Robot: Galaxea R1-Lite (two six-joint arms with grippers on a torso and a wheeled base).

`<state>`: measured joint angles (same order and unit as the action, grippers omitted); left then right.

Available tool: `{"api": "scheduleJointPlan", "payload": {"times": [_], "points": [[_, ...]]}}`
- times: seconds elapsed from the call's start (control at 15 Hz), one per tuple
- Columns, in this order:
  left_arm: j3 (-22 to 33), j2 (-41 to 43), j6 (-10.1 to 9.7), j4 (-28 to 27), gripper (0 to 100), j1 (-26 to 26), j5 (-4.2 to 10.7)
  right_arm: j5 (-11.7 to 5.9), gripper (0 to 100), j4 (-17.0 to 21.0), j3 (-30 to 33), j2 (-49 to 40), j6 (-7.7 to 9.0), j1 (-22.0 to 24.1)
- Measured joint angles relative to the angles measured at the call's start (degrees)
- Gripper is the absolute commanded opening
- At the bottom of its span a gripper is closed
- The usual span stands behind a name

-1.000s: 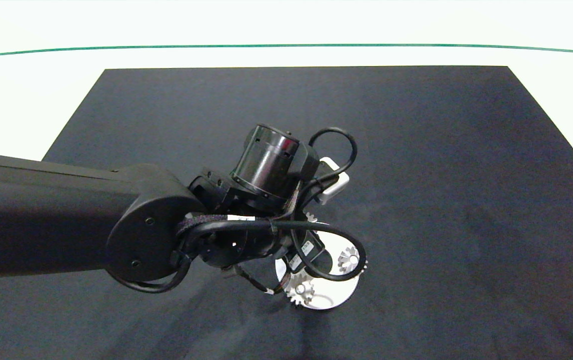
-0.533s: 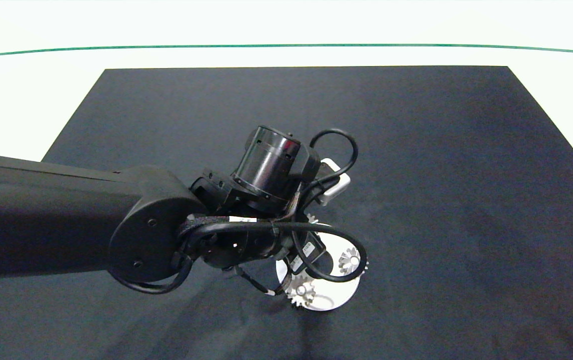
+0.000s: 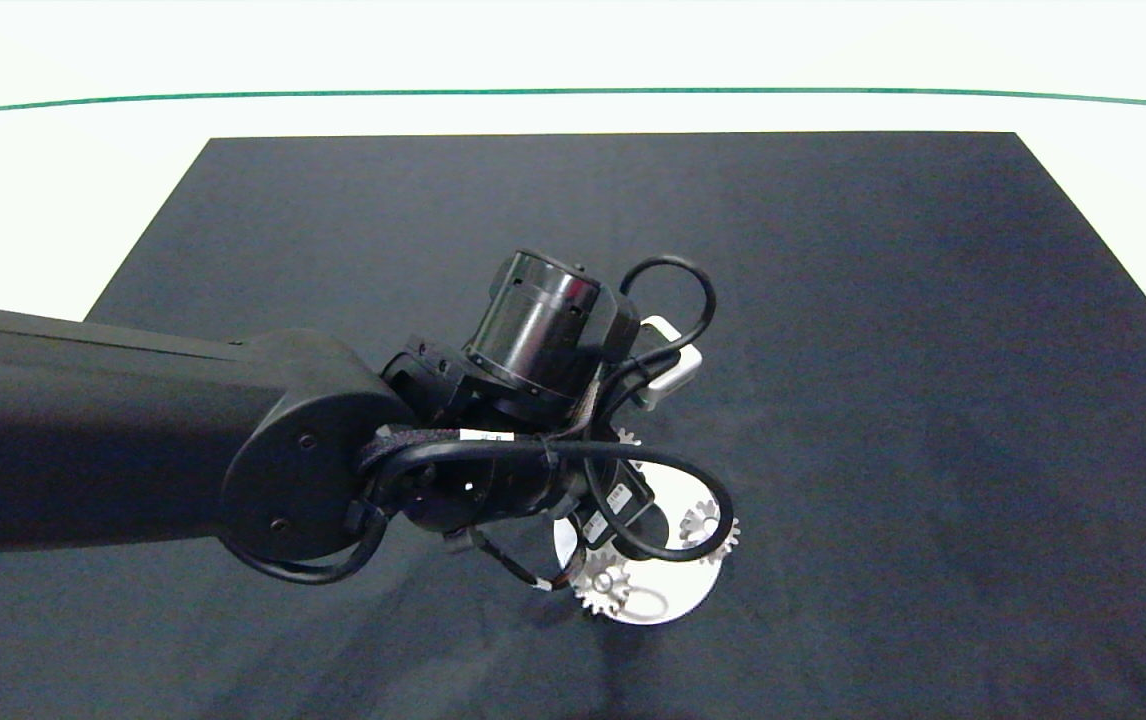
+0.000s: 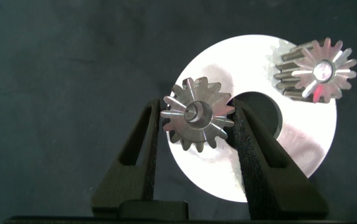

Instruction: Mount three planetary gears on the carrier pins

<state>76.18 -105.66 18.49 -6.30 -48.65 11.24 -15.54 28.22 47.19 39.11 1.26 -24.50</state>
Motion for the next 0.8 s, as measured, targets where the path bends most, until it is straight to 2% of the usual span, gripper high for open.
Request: {"api": "scheduleJointPlan", "payload": {"times": [0.13,0.8], "points": [[0.1,0.0,0.0,0.0,0,0.8,-0.74,0.0,100,0.0,0.0,0.0,0.0,0.0],[0.2,0.0,-0.15,0.0,0,2.0,-0.68,0.02,100,0.0,-0.1,0.1,-0.05,0.0]]}}
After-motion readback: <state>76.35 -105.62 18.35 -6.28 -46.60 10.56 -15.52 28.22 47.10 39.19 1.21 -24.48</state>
